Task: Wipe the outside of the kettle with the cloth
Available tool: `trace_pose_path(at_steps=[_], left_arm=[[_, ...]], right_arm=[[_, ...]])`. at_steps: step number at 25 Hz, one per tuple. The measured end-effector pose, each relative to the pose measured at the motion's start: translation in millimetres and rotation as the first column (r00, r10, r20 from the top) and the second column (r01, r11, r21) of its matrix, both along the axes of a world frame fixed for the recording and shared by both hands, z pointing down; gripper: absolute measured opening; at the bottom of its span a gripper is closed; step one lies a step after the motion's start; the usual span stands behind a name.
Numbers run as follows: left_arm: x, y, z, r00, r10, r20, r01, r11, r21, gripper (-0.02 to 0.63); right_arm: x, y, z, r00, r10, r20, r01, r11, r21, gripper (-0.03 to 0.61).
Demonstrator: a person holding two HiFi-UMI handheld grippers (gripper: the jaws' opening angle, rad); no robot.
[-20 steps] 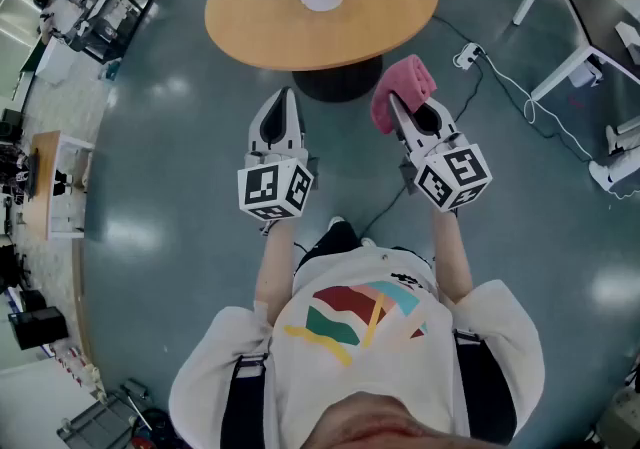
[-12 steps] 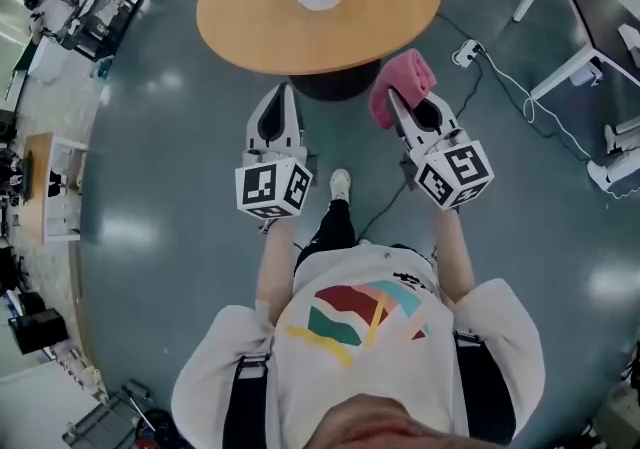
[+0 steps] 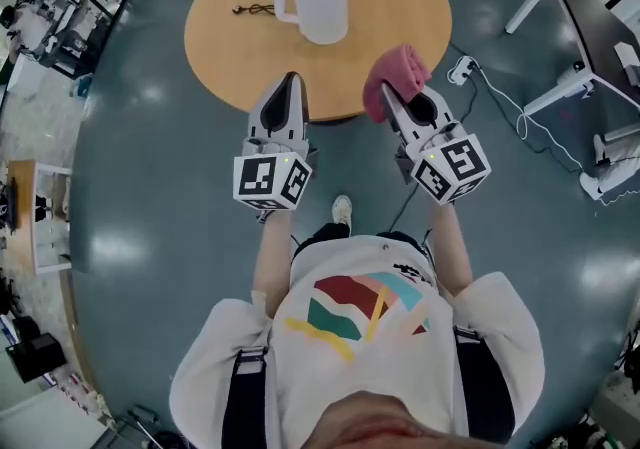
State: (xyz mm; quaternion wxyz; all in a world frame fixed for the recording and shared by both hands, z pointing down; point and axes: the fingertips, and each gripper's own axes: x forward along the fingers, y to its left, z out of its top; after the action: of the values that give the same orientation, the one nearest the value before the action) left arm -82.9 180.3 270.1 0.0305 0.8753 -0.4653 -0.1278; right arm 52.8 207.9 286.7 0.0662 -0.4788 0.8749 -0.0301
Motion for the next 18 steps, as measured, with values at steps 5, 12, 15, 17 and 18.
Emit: trace_pose_path(at_steps=[5, 12, 15, 17, 18], left_arm=[[-14, -67, 0, 1.0, 0.003, -0.006, -0.003, 1.0, -0.015, 0.068], [-15, -124, 10, 1.0, -0.015, -0.012, 0.014, 0.999, -0.047, 0.124], [-9, -154, 13, 1.0, 0.002, -0.016, -0.003, 0.999, -0.054, 0.252], [-6, -178, 17, 0.999, -0.003, -0.033, 0.001, 0.998, -0.059, 0.286], [-5, -191, 22, 0.999, -0.009, -0.035, 0.006, 0.998, -0.067, 0.31]], right_arm=[[-19, -64, -2, 1.0, 0.012, -0.004, -0.012, 1.0, -0.016, 0.048], [-15, -122, 18, 1.0, -0.021, -0.023, 0.019, 0.997, -0.072, 0.047], [-16, -153, 19, 0.999, -0.046, -0.02, 0.045, 0.996, -0.08, 0.047], [-15, -173, 19, 0.997, -0.07, -0.017, 0.068, 0.994, -0.081, 0.046], [-14, -182, 21, 0.996, -0.083, -0.017, 0.082, 0.993, -0.081, 0.047]])
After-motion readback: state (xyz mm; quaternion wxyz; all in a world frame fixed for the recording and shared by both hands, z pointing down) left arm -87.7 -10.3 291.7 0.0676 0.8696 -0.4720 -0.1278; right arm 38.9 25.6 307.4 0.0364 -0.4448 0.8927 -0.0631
